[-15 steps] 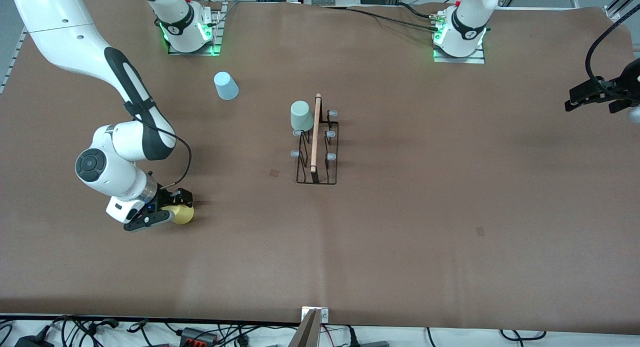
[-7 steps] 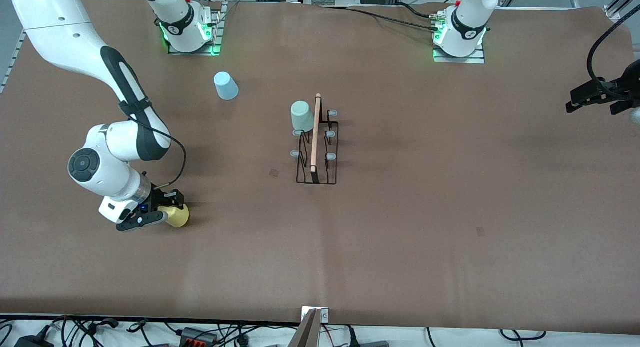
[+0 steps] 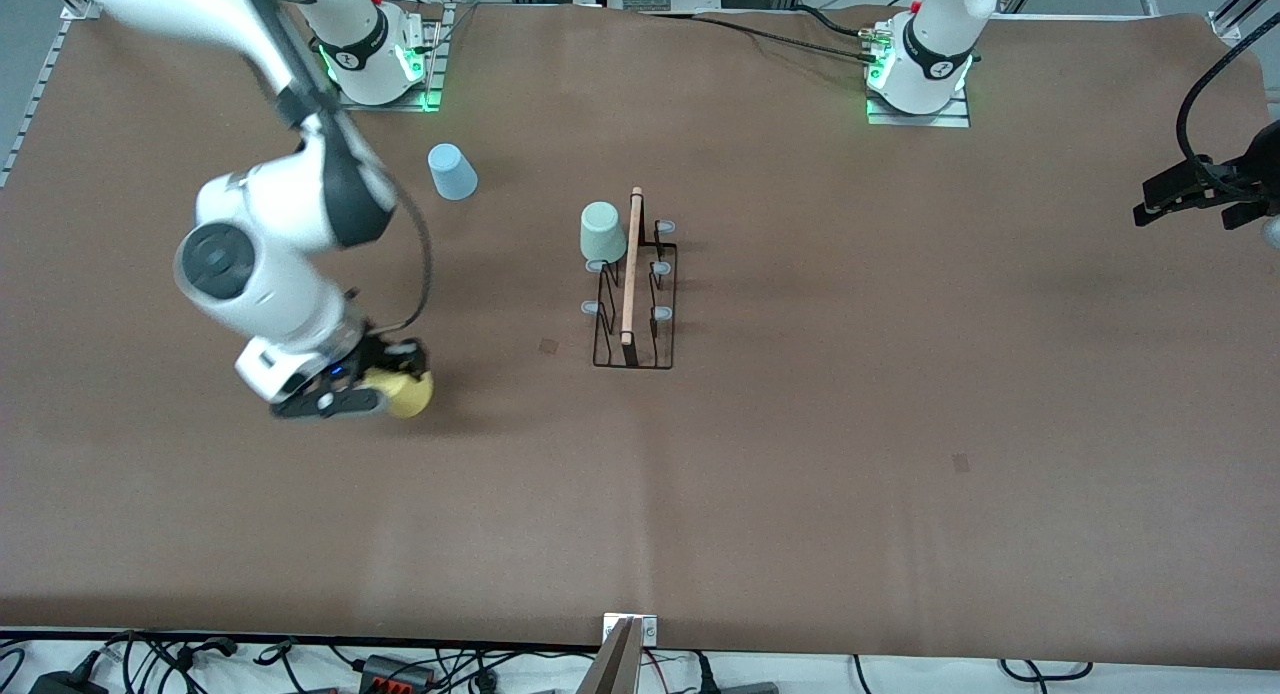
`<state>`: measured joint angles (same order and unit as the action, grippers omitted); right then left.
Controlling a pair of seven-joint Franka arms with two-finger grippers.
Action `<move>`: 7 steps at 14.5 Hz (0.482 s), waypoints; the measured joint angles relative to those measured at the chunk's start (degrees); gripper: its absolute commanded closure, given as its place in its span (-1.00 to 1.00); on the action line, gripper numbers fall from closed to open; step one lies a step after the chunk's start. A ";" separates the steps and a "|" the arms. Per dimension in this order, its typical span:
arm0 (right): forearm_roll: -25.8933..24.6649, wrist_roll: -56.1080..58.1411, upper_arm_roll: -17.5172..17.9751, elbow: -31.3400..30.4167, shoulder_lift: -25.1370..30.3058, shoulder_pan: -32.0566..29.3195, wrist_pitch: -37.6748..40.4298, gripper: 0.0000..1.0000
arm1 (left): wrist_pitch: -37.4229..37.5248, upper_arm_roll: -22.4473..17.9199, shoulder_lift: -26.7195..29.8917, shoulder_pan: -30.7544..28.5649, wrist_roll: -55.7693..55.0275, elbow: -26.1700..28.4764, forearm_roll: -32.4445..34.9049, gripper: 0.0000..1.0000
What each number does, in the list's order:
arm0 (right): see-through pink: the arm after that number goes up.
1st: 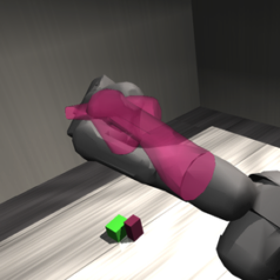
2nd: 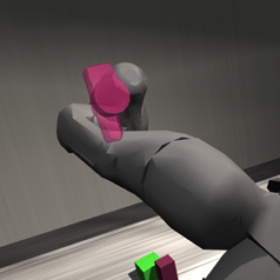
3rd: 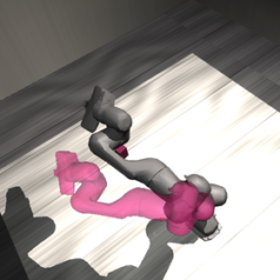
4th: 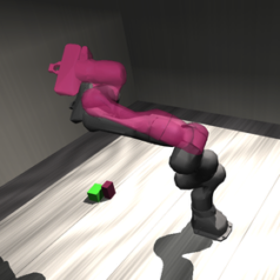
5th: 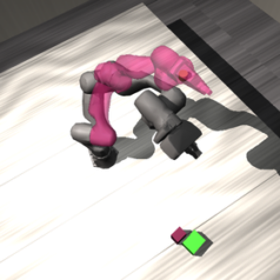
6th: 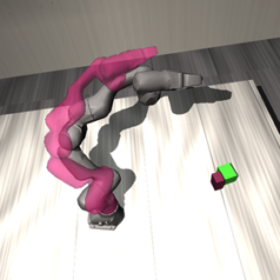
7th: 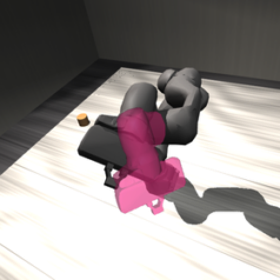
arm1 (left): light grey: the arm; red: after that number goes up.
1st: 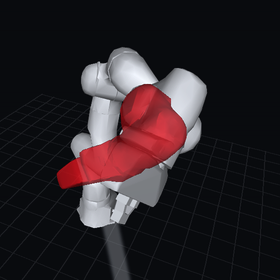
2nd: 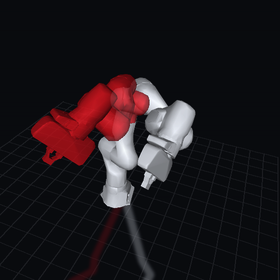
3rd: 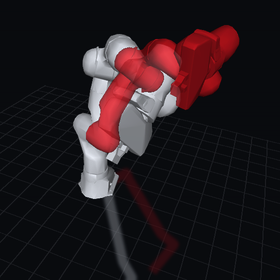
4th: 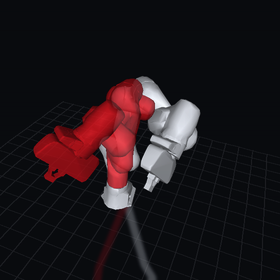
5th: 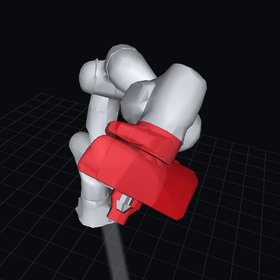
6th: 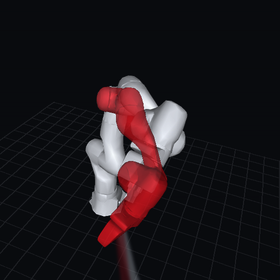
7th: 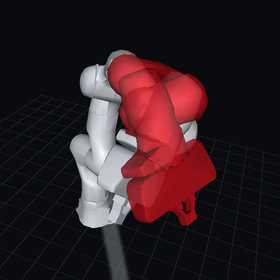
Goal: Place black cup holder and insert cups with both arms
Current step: 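Carry the yellow cup to the rack with the right gripper, then lower the yellow cup onto a rack peg and open the right gripper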
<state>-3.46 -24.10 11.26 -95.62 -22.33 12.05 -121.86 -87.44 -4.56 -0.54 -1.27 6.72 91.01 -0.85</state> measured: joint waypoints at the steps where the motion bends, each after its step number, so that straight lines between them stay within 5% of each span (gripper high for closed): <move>1: -0.01 -7.27 0.10 -0.02 1.13 3.52 0.48 0.73 | 0.00 0.00 0.00 0.00 0.00 0.00 0.00 -1.00; 7: -0.18 -31.13 1.23 1.17 0.62 15.71 0.15 0.72 | 0.00 0.00 0.00 0.01 0.00 0.00 0.00 -1.00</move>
<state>-3.64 -55.23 12.49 -94.44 -21.71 27.76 -121.71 -87.44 -4.56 -0.54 -1.26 6.72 91.01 -0.85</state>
